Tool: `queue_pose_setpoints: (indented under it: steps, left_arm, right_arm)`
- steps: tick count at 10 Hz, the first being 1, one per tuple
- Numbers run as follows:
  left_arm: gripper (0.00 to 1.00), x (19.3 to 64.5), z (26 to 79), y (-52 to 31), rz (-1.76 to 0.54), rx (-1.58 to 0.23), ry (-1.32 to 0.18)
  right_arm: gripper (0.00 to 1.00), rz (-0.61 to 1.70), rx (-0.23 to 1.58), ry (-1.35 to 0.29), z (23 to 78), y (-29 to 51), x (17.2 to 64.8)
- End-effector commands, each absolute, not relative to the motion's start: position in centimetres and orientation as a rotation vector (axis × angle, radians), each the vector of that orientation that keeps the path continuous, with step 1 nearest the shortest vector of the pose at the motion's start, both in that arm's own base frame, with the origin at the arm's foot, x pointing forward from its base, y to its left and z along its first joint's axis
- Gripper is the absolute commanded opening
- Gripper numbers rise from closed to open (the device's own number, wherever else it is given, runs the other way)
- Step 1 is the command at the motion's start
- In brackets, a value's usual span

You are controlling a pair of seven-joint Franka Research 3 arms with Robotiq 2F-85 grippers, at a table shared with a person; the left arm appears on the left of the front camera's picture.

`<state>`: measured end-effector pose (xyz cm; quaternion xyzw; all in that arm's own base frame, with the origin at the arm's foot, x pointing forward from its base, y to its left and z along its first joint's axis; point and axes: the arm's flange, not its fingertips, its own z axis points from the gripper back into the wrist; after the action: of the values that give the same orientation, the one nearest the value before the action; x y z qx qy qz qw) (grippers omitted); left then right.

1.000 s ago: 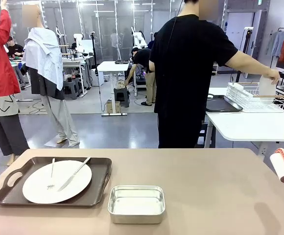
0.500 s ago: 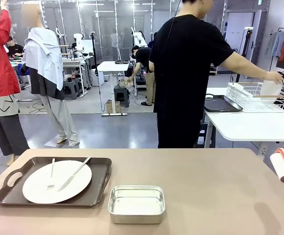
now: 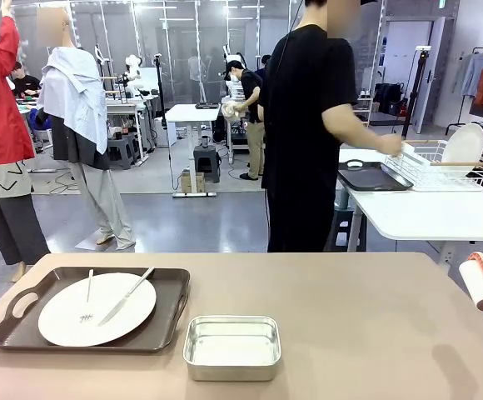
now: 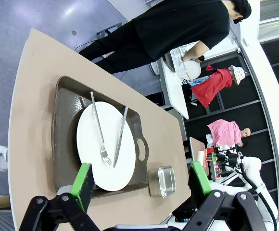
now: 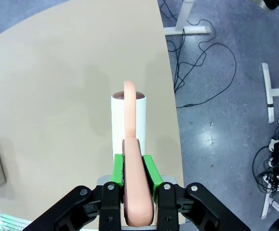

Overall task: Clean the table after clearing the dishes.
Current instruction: Place the Lint Roller back on top of the Airtight Container.

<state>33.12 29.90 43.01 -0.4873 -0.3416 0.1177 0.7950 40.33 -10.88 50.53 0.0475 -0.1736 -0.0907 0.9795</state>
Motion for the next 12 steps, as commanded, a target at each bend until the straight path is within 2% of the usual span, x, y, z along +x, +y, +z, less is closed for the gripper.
queue_pose_setpoints:
  steps: [1,3,4,6,8,10,11,12]
  left_arm:
    - [1.00,33.1,43.3,30.1,0.247,-1.062,-0.743]
    - [1.00,33.1,43.3,30.1,0.247,-1.062,-0.743]
    - [1.00,33.1,43.3,30.1,0.247,-1.062,-0.743]
    - [1.00,33.1,43.3,30.1,0.247,-1.062,-0.743]
    - [1.00,33.1,43.3,30.1,0.247,-1.062,-0.743]
    - [1.00,33.1,43.3,30.1,0.247,-1.062,-0.743]
    - [1.00,33.1,43.3,30.1,0.247,-1.062,-0.743]
    - [1.00,33.1,43.3,30.1,0.247,-1.062,-0.743]
  right_arm:
    - [0.22,0.026,0.061,-0.437,52.8,-5.2,42.3]
    - [0.22,0.400,-0.012,-0.481,55.5,7.6,43.9]
    - [0.22,0.562,-0.025,-0.468,55.2,12.8,43.0]
    - [0.22,0.810,-0.038,-0.436,52.5,20.0,40.1]
    - [0.22,1.029,-0.061,-0.501,52.5,25.0,37.8]
    - [0.22,1.144,-0.058,-0.495,52.9,27.6,36.7]
    - [0.22,1.027,-0.054,-0.438,52.2,27.1,36.8]
    - [0.22,1.027,-0.054,-0.438,52.2,27.1,36.8]
